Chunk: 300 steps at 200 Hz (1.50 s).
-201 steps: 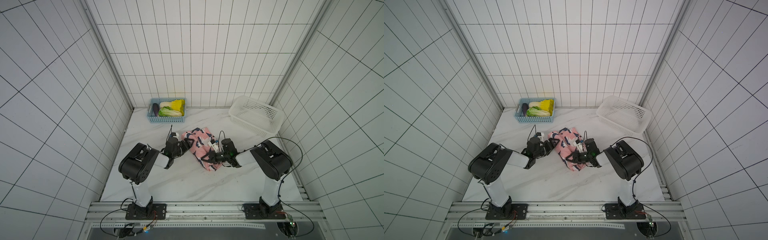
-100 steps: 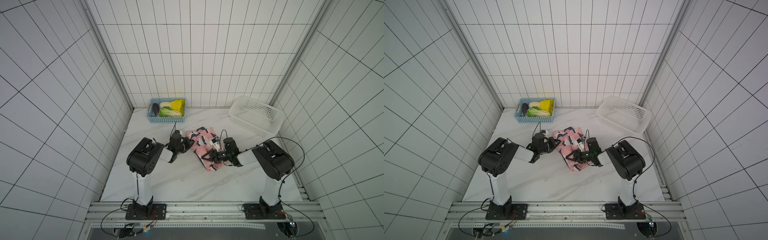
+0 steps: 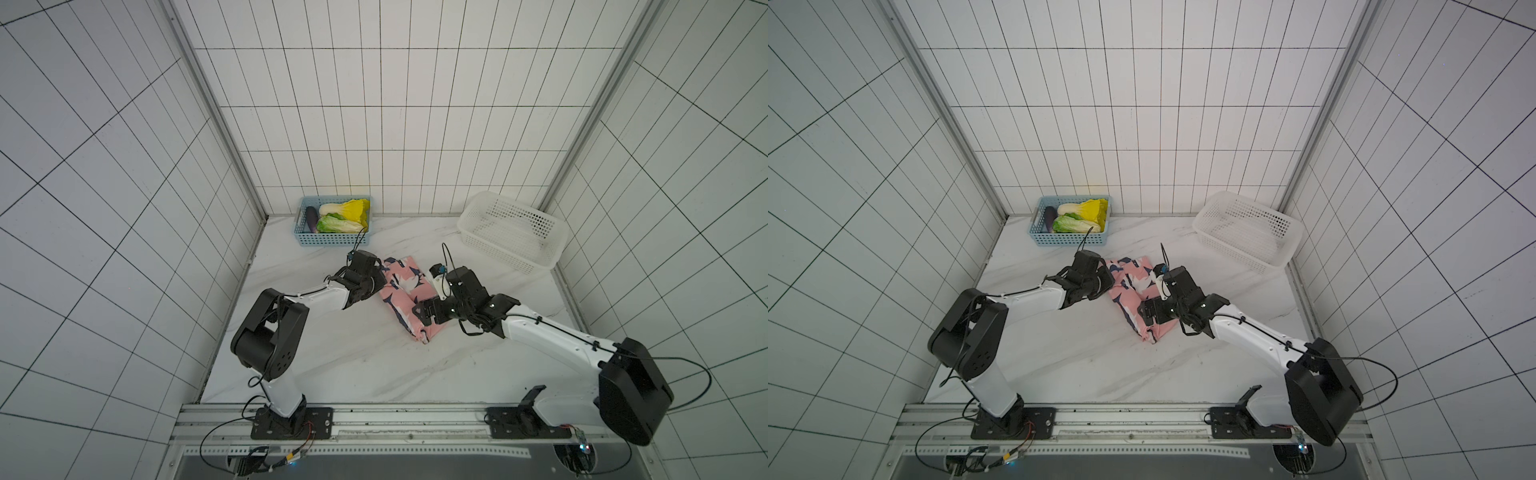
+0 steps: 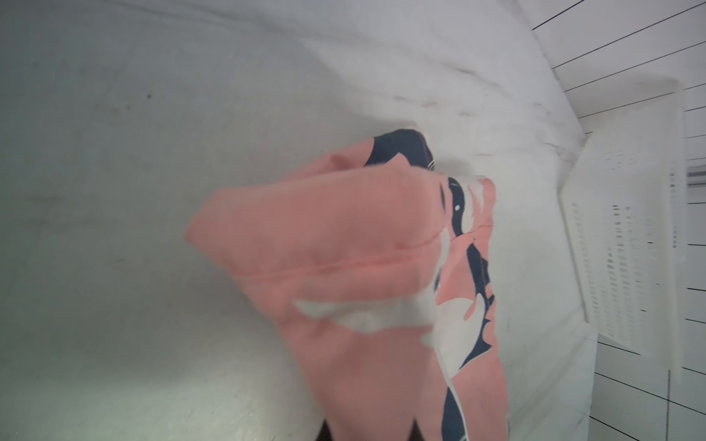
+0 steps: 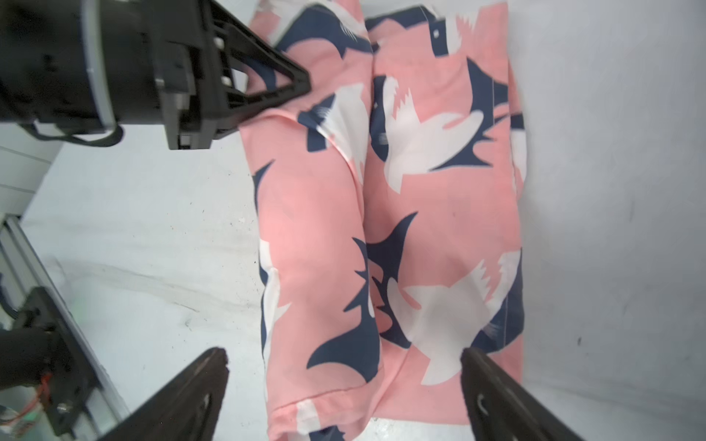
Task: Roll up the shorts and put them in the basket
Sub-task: Roll the shorts at the center of the board.
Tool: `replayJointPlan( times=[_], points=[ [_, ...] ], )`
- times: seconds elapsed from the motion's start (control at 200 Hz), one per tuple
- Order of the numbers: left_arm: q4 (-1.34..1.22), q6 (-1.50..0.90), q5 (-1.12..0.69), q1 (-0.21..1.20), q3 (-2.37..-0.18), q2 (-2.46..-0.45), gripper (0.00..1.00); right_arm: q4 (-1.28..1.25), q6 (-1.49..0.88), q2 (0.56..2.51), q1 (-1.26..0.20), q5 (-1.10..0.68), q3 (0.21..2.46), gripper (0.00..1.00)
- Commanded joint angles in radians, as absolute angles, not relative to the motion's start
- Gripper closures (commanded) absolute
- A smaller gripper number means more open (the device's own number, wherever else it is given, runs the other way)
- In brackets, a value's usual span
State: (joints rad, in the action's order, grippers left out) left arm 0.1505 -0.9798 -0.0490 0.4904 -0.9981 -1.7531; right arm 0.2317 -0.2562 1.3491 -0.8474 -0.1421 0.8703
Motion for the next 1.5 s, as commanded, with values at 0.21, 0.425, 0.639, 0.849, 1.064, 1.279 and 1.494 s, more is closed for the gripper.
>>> replayJointPlan(
  times=[0.21, 0.425, 0.639, 0.849, 1.064, 1.279, 1.494],
  points=[
    [0.380, -1.045, -0.058, 0.497, -1.099, -1.808, 1.00, 0.269, -0.039, 1.541, -1.036, 0.055, 0.943, 0.05],
    [0.382, -1.051, -0.098, 0.497, -1.114, -1.812, 1.00, 0.238, -0.065, 1.659, -1.043, 0.148, 0.968, 0.22],
    [0.371, -1.015, -0.107, 0.483, -1.110, -1.801, 0.85, 0.196, -0.137, 1.684, -0.977, -0.025, 0.928, 0.78],
    [0.067, -0.997, -0.139, 0.443, -0.927, -1.635, 0.30, 0.048, -0.289, 1.707, -0.824, -0.380, 0.856, 0.79],
    [-0.304, -1.021, -0.242, 0.391, -0.676, -1.501, 0.24, -0.121, -0.432, 1.790, -0.724, -0.639, 0.814, 0.79],
    [-0.614, -1.030, -0.327, 0.413, -0.586, -1.623, 0.22, -0.209, -0.509, 1.861, -0.681, -0.749, 0.804, 0.78],
    [-0.597, -0.962, -0.317, 0.430, -0.688, -1.778, 0.22, -0.213, -0.512, 1.893, -0.663, -0.796, 0.798, 0.78]
  ],
)
